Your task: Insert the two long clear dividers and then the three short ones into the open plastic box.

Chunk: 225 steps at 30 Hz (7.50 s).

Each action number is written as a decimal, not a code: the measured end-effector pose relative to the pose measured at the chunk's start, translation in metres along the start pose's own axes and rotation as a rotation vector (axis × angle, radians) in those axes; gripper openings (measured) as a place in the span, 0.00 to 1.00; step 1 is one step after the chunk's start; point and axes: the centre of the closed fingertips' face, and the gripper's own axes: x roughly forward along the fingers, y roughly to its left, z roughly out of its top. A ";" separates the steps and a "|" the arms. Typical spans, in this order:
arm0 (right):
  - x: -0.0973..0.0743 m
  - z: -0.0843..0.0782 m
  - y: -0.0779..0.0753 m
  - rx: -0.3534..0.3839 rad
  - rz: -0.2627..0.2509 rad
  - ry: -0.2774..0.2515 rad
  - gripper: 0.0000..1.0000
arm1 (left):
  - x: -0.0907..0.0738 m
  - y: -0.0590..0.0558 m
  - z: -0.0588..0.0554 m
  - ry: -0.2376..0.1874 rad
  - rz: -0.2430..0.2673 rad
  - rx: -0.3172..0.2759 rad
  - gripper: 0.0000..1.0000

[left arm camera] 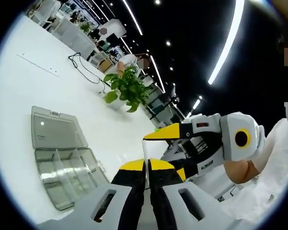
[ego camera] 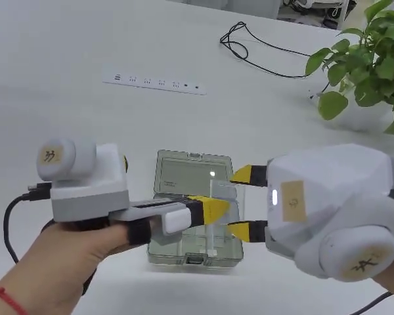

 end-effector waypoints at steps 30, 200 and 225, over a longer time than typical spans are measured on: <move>-0.038 0.017 0.001 0.298 0.434 -0.291 0.15 | -0.009 -0.030 -0.019 0.180 -0.150 0.703 0.00; 0.121 -0.036 0.023 0.251 0.446 -0.188 0.02 | -0.068 0.072 -0.027 0.171 0.181 0.549 0.90; 0.151 -0.050 0.042 0.234 0.492 -0.048 0.02 | -0.068 0.073 -0.028 0.179 0.178 0.537 0.90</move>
